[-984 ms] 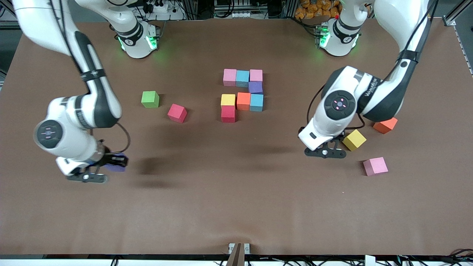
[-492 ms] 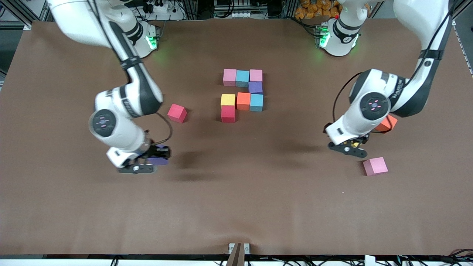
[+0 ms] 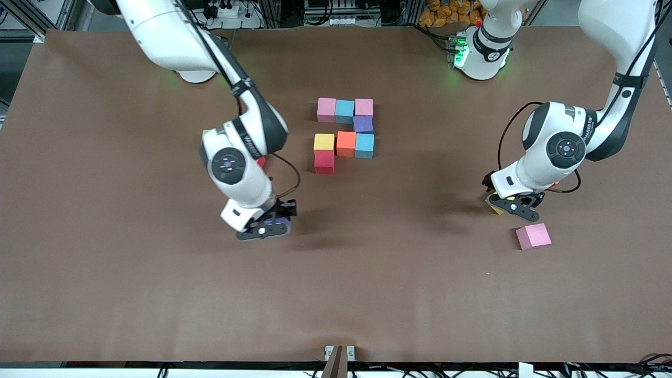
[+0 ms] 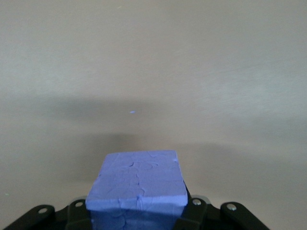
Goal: Form number 2 with 11 blocks
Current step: 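Carry purple with the right gripper while the left gripper reaches yellow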
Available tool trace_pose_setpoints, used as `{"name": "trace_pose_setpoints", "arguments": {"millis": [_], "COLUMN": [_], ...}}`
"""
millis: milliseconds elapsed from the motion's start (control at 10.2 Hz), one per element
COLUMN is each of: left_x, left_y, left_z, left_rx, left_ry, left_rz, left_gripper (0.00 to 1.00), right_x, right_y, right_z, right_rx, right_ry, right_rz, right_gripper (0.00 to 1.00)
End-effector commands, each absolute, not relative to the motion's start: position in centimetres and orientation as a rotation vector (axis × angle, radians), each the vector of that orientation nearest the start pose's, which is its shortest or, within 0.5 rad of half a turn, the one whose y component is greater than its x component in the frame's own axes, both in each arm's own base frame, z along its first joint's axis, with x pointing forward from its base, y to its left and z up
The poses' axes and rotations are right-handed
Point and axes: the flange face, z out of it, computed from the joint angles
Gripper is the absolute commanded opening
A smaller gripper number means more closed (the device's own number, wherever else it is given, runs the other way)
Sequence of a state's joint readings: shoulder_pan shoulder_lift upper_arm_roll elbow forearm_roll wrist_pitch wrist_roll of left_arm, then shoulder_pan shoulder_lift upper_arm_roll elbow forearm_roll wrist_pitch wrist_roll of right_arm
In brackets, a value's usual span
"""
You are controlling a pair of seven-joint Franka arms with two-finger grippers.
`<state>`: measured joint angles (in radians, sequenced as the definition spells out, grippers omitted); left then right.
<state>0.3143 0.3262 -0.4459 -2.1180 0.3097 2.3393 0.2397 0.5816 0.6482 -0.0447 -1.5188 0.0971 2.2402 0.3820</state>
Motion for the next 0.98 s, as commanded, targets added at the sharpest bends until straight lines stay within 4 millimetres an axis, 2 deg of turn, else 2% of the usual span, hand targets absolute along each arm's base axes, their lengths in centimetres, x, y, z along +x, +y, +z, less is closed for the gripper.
{"name": "trace_pose_setpoints", "arguments": {"millis": [0,98,394,590,787,886], "left_x": [56.7,56.5,56.4,56.3,56.4,56.4], "left_y": [-5.4,-4.1,-3.7,-3.7,-3.6,-3.7], "left_z": [24.3,23.2,23.0,22.3,22.8,23.1], "left_rx": [-2.902,-2.902,-2.834,-2.842,-2.837,-2.832], "left_ry": [1.049,1.049,1.106,1.109,1.108,1.110], "left_rz": [0.068,0.058,0.052,0.066,0.055,0.050], "left_gripper": [1.00,1.00,1.00,1.00,1.00,1.00], "right_x": [59.9,58.8,56.1,54.8,53.5,52.7], "right_y": [40.7,42.2,45.3,46.6,46.6,47.2], "right_z": [27.4,26.2,24.6,23.7,22.0,21.6], "right_rx": [-3.070,-3.084,-3.095,-3.088,-3.092,-3.095], "right_ry": [-0.064,-0.027,0.050,0.077,0.063,0.039], "right_rz": [-0.066,-0.050,-0.011,-0.013,-0.015,-0.011], "right_gripper": [0.55,0.55,0.55,0.55,0.55,0.55]}}
